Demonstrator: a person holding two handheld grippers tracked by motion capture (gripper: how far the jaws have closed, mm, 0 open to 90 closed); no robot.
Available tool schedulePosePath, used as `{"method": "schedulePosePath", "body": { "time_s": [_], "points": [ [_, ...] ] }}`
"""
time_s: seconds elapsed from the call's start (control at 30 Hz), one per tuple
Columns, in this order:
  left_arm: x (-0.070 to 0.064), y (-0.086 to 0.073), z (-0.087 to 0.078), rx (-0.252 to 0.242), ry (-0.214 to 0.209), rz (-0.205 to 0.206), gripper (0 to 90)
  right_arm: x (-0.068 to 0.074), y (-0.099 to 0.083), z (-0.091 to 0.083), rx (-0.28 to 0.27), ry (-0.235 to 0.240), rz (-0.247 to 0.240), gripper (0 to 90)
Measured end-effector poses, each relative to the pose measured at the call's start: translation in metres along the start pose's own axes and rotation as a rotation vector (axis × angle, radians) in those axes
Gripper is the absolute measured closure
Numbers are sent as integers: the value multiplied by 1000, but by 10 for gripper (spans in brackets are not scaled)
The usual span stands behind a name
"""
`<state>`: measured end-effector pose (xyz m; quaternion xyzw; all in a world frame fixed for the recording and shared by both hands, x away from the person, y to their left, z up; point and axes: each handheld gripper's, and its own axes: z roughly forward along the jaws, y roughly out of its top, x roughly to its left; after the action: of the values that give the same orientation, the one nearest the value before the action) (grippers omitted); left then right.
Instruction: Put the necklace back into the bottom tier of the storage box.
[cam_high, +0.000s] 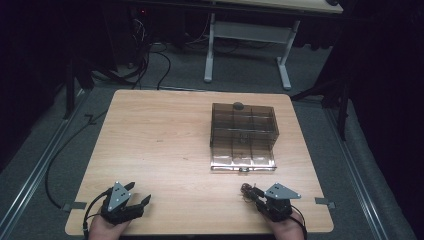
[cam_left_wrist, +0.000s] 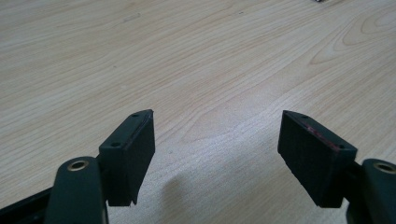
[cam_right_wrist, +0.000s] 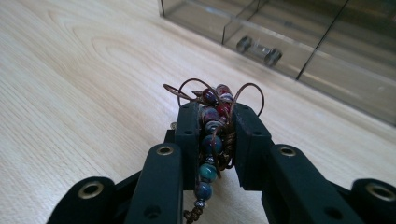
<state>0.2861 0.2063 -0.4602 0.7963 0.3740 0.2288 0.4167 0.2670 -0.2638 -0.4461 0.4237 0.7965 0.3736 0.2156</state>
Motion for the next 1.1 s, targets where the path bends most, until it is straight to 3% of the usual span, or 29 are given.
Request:
{"method": "schedulePosePath", "body": {
  "time_s": [0.27,0.5,0.53,0.7,1.1],
  "points": [
    [0,0,0,1,-3,2,277,-2,-5,6,62,-6,7,747],
    [0,0,0,2,0,2,277,-5,-7,6,68,1,31,730],
    [0,0,0,2,0,2,277,-6,-7,5,65,4,37,676],
    [0,0,0,2,0,1,277,-10,-8,-6,30,18,55,619],
    [0,0,0,1,1,1,276,-32,-13,-35,-67,-30,118,614]
  ]
}}
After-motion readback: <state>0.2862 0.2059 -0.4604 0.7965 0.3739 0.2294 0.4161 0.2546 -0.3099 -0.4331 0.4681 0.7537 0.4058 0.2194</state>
